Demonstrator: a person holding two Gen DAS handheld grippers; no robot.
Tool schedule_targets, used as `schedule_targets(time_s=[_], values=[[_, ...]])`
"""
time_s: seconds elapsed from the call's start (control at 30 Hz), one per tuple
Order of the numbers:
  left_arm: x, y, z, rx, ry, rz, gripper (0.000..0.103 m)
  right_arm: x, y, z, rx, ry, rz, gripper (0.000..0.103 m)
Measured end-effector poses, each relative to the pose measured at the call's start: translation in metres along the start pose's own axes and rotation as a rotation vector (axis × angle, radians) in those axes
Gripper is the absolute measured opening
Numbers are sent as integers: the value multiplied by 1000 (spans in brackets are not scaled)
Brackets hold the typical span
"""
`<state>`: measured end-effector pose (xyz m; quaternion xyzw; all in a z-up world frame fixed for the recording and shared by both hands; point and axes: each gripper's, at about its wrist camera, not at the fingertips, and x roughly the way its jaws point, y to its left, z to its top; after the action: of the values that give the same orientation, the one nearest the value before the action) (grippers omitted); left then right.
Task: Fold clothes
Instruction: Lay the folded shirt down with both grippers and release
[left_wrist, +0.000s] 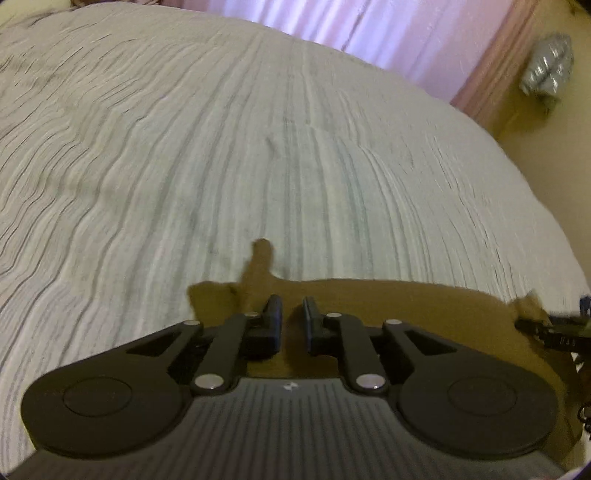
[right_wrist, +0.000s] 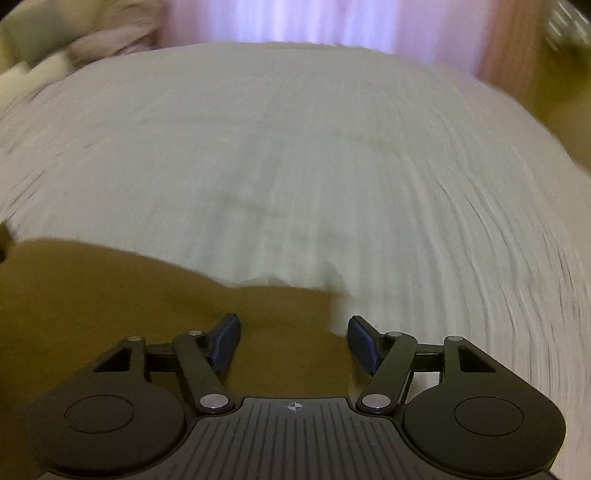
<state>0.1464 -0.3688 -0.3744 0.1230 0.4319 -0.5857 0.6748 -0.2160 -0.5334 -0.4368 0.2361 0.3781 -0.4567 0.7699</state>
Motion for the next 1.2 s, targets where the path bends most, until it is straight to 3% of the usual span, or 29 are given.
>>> schedule_targets(time_s=[0.07,0.23,0.33,0.43,0.5,0.6,0.67,0.8,0.87,0.97,1.07,1.2], values=[[-11,6,3,-38,-17,6,4,-7,-17,-1,106,12,26,64],[-60,-10,9,-39,-81,32,6,-54,-8,1,93,-72,-64,64],[-82,-31,0,-21,-89,-23,6,-77,11,-2,77,-112,19,64],[-79,-51,-17,25,-39,-58,6,-79,38,-13,-14,-99,102,64],[-71,-55,-36,36,8,-23,6,-70,54,-25,-88,-55,101,60],[-69,-46,-56,-4,38,43,5,-56,45,-50,-112,5,44,47],[-78,-36,-61,-45,31,68,2,-56,28,-56,-81,19,-8,45],[-109,-40,-56,-15,3,111,3,-83,5,-48,21,4,-21,45],[-124,-48,-54,-13,-20,96,3,-104,10,-46,3,-33,-27,45],[-135,-69,-60,-5,-13,33,3,-120,38,-51,-17,-64,66,45],[-129,-84,-79,18,49,19,4,-112,68,-66,-79,-17,131,45],[-119,-76,-103,-43,172,94,6,-90,76,-102,-135,102,72,45]])
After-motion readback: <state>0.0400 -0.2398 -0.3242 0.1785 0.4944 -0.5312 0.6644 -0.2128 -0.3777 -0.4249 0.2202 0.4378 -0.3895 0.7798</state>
